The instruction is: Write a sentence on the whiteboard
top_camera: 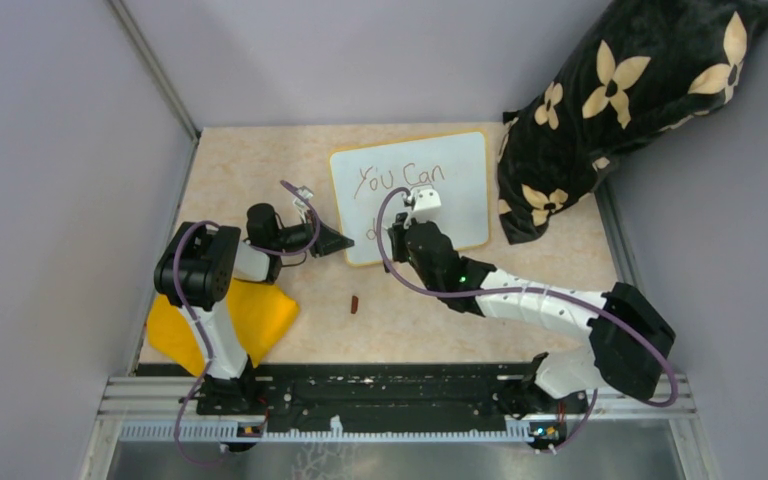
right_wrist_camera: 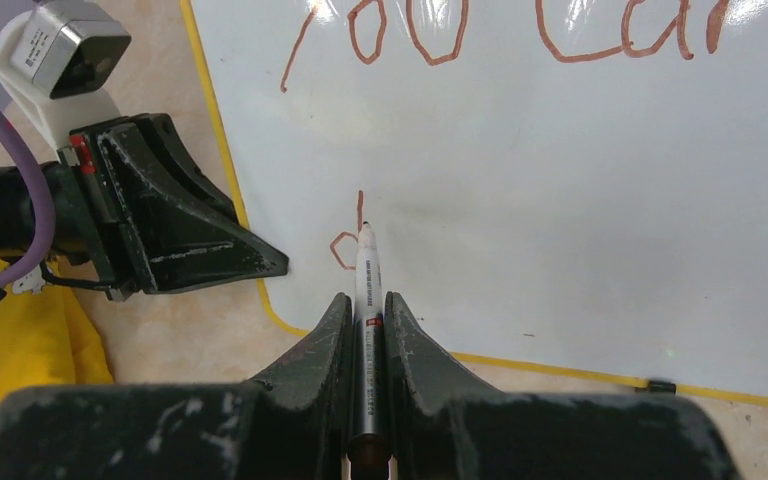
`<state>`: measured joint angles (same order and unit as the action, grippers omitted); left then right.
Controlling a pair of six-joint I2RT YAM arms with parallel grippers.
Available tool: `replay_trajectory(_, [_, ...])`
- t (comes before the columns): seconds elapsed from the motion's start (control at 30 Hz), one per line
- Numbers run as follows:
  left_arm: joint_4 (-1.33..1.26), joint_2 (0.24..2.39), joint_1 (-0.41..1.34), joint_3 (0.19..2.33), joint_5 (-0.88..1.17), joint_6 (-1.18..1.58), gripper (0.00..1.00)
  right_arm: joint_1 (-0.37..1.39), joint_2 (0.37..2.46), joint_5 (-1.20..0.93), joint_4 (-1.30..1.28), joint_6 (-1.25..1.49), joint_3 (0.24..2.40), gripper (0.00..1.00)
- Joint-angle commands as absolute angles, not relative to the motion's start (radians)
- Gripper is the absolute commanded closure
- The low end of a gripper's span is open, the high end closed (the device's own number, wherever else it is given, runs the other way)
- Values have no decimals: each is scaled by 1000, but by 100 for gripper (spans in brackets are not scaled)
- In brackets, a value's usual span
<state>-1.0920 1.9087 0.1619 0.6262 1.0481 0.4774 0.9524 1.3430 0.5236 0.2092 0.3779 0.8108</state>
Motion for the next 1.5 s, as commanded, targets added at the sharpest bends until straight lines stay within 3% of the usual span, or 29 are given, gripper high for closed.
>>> replay_trajectory(0.0, [-1048, 1900, 167, 629, 1032, 468, 100, 945, 1320, 547, 251, 376, 807, 100])
replay_trajectory(0.73, [-1042, 1895, 169, 632, 1032, 460, 100, 940, 1428, 536, 245, 392, 864, 100])
replay_trajectory(1.47, [-1040, 1893, 169, 632, 1033, 460, 100, 928, 1381, 556, 218, 418, 774, 100])
